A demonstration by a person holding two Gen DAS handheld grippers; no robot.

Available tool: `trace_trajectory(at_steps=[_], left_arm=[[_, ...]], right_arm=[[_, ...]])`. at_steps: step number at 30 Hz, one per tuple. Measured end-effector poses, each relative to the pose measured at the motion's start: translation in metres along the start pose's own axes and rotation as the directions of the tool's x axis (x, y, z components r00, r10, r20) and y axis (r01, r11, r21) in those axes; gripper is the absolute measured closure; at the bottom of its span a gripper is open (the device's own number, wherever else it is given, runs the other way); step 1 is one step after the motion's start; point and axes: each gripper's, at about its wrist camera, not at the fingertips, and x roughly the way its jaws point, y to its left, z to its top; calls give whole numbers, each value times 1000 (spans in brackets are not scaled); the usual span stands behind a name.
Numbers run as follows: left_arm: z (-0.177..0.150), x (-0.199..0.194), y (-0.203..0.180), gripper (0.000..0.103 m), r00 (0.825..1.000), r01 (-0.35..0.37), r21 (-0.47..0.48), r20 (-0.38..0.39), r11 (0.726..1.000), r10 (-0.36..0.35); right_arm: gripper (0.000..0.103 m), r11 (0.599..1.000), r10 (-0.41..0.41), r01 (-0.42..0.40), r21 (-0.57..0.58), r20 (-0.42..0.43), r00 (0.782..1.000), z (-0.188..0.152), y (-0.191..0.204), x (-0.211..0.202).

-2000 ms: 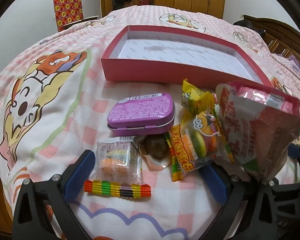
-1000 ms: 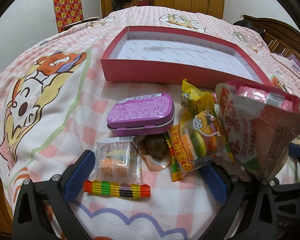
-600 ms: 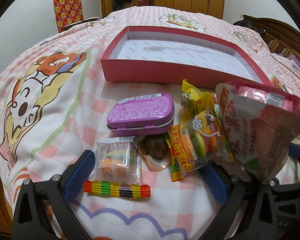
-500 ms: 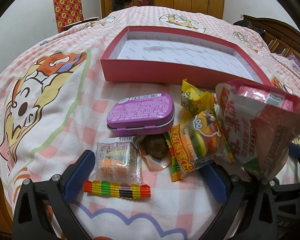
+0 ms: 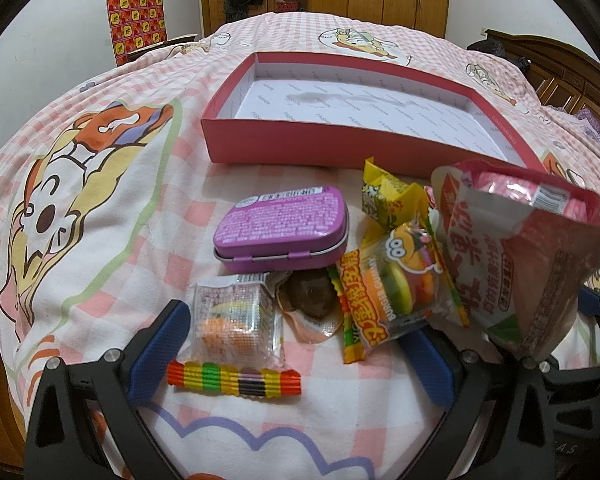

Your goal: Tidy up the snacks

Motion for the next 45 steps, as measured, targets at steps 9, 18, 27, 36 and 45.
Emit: trace_trajectory(at_steps=[9,18,27,36,45], left_arm=[[0,0,0,0,1000,0,0,0,1000,0],[0,0,0,0,1000,0,0,0,1000,0],[-1,2,-2,0,1000,2,-2,2,1000,-2],[5,-10,1,1,999,46,5,-21,999,-45],[3,-32,3,1,996,92,95,-19,991,-91]], right_arm=[[2,1000,0,0,0,0,1000,0,0,0],[2,1000,0,0,0,1,1000,0,0,0],[2,1000,1,-1,1,1,1000,0,0,0],[2,999,42,-42,19,9,999,-2,-4,-8],[2,994,109,-109,-5,31,994,-3,-4,-28]])
